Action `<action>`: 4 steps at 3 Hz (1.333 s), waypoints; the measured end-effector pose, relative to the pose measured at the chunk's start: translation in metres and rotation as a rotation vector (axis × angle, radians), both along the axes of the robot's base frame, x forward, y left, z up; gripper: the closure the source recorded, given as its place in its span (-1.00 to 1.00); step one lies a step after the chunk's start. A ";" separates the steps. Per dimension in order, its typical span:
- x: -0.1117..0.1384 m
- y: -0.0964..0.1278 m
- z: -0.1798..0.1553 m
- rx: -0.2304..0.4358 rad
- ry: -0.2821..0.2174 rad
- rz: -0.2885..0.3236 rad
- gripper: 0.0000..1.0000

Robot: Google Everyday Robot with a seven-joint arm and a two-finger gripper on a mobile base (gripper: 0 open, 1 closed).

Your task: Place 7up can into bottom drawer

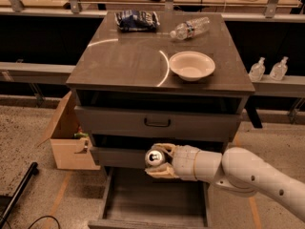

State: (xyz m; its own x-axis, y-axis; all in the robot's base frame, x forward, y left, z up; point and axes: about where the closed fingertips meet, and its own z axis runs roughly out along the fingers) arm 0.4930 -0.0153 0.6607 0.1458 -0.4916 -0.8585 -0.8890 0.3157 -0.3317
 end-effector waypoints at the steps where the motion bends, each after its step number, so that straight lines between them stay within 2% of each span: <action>1: 0.008 0.000 -0.062 0.065 0.020 0.025 1.00; 2: 0.008 0.000 -0.062 0.065 0.020 0.024 1.00; 3: 0.006 0.001 -0.079 0.058 0.021 -0.001 1.00; 4: 0.007 0.006 -0.128 0.038 -0.001 0.010 1.00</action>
Offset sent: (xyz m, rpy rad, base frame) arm 0.0088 -0.0023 -0.0454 0.0390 0.0044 0.0204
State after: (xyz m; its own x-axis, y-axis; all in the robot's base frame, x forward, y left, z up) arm 0.5000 -0.0088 0.5322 0.1519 -0.4571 -0.8763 -0.8918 0.3189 -0.3209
